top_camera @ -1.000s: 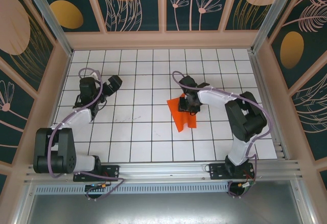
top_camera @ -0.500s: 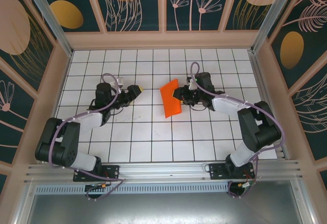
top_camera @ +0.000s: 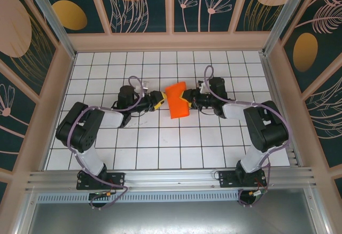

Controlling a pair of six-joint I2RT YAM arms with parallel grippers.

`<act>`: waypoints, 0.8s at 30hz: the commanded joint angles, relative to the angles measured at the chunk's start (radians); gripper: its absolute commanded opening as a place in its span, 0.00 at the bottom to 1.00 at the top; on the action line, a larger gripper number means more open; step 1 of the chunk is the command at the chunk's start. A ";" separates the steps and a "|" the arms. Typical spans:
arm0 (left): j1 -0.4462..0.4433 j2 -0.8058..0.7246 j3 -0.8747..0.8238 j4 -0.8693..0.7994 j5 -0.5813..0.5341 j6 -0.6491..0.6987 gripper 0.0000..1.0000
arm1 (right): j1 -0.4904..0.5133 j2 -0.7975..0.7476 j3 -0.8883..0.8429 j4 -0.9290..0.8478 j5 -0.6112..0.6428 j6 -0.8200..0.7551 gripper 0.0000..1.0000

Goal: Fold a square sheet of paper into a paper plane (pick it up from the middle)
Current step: Fold the square sheet of paper in half at the center of the table.

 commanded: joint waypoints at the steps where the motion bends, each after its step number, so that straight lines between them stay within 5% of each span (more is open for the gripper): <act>1: -0.013 0.043 0.043 0.068 0.008 -0.043 0.52 | -0.007 0.026 -0.009 0.101 -0.050 0.054 0.35; 9: -0.014 0.083 0.078 0.070 0.005 -0.047 0.38 | -0.007 0.055 0.001 0.114 -0.070 0.064 0.35; 17: -0.013 0.098 0.082 0.069 -0.003 -0.030 0.07 | -0.002 0.076 0.003 0.075 -0.061 0.038 0.37; 24: -0.014 0.089 0.098 -0.011 -0.017 0.036 0.00 | 0.035 0.061 0.078 -0.224 0.085 -0.150 0.60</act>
